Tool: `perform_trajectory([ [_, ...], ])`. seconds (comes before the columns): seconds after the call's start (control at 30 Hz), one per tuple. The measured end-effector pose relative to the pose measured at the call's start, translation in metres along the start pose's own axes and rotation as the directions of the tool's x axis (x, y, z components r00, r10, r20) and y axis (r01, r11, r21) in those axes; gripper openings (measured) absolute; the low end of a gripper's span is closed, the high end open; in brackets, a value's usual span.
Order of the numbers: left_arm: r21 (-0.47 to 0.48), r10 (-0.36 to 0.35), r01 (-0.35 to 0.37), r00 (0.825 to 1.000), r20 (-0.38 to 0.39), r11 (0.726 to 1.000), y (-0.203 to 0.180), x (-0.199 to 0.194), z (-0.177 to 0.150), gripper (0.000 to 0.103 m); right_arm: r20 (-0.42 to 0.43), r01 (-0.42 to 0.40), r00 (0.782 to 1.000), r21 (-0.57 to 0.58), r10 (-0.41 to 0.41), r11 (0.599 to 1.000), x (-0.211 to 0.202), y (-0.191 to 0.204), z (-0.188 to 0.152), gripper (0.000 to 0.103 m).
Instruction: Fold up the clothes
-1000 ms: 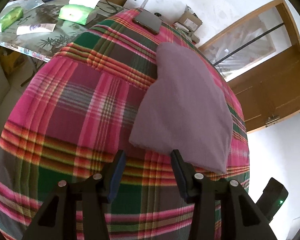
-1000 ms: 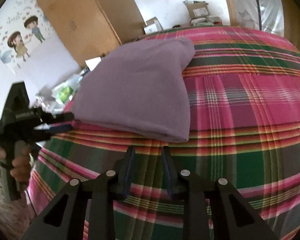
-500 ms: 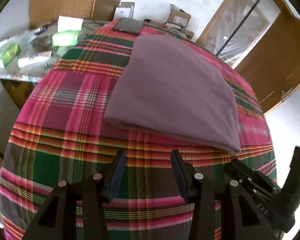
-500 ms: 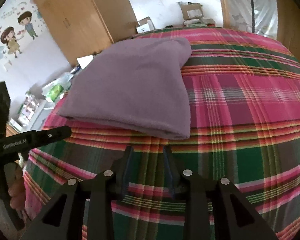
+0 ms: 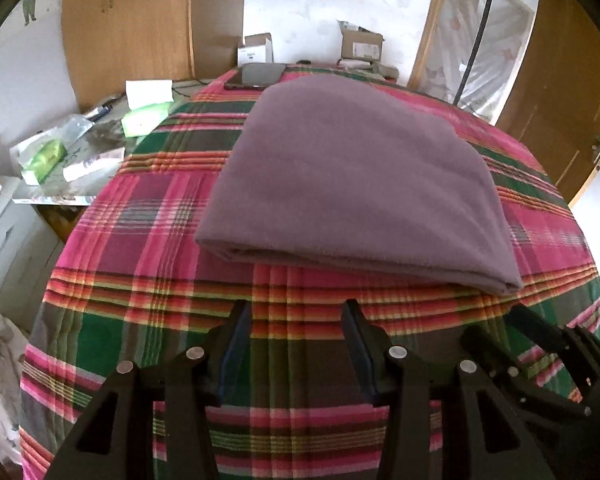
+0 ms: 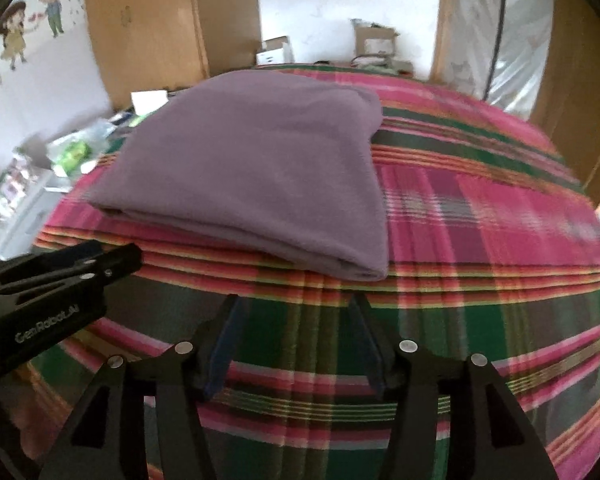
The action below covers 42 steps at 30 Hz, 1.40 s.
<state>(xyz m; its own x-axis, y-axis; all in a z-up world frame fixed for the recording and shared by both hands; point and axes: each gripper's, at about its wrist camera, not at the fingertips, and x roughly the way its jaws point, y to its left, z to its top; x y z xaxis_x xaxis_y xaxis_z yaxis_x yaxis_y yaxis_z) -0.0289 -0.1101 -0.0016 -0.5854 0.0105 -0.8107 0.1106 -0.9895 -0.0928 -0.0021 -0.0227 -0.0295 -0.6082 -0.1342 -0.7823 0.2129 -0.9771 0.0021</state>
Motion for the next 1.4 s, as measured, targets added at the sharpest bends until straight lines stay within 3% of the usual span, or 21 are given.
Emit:
perform_trajectory([
  [0.4,0.029,0.033,-0.034,0.999,0.034,0.999,-0.007,0.006,0.006,0.047,0.01,0.04,0.999,0.024,-0.04,0.999,0.005,0.0,0.002,0.058],
  [0.77,0.041,0.025,-0.027,0.997,0.066,0.999,-0.006,0.007,0.003,0.049,0.0,0.068,0.998,0.047,-0.068,0.997,0.007,-0.004,0.003,0.071],
  [1.4,0.082,0.027,-0.033,0.998,0.062,0.996,-0.013,0.008,0.002,0.058,-0.004,0.073,0.997,0.054,-0.073,0.996,0.008,-0.003,0.003,0.074],
])
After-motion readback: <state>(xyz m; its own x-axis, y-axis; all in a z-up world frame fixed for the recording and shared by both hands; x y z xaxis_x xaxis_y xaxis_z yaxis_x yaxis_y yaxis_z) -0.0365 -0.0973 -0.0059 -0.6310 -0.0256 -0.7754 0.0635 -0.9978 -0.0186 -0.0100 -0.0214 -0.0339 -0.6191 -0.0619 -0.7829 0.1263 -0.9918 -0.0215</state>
